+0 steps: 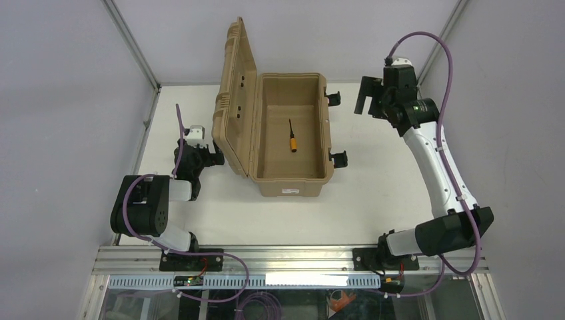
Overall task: Put the screwdriver in the bin
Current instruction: Reset both arms
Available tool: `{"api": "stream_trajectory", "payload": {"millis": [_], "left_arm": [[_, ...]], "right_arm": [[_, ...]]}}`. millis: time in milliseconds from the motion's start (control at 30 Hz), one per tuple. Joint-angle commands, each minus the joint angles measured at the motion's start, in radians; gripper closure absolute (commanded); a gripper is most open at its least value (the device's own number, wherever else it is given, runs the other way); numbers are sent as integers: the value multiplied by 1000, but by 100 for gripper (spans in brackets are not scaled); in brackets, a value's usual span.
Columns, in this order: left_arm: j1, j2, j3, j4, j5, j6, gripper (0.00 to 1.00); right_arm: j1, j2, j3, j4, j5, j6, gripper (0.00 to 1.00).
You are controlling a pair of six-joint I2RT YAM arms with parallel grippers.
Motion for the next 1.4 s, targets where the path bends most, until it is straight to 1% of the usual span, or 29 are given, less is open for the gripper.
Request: {"api": "stream_trajectory", "payload": {"millis": [0,367,767,1000,1367], "left_arm": [[5,-29,-2,38,22,-10,1],[5,-28,-2,39,22,-10,1],[5,-29,-2,38,22,-10,1],[5,-29,-2,38,21,-10,1],[5,-29,-2,39,21,-10,1]], "right_arm": [[-34,-73,-114,147,26,-32,1],[-60,-167,-469,441,89,-45,1],[-68,-175,-714,692,154,-41,1],[-71,-124,-793,805,158,-32,1],[-71,-112,-835,873,139,-33,1]]}}
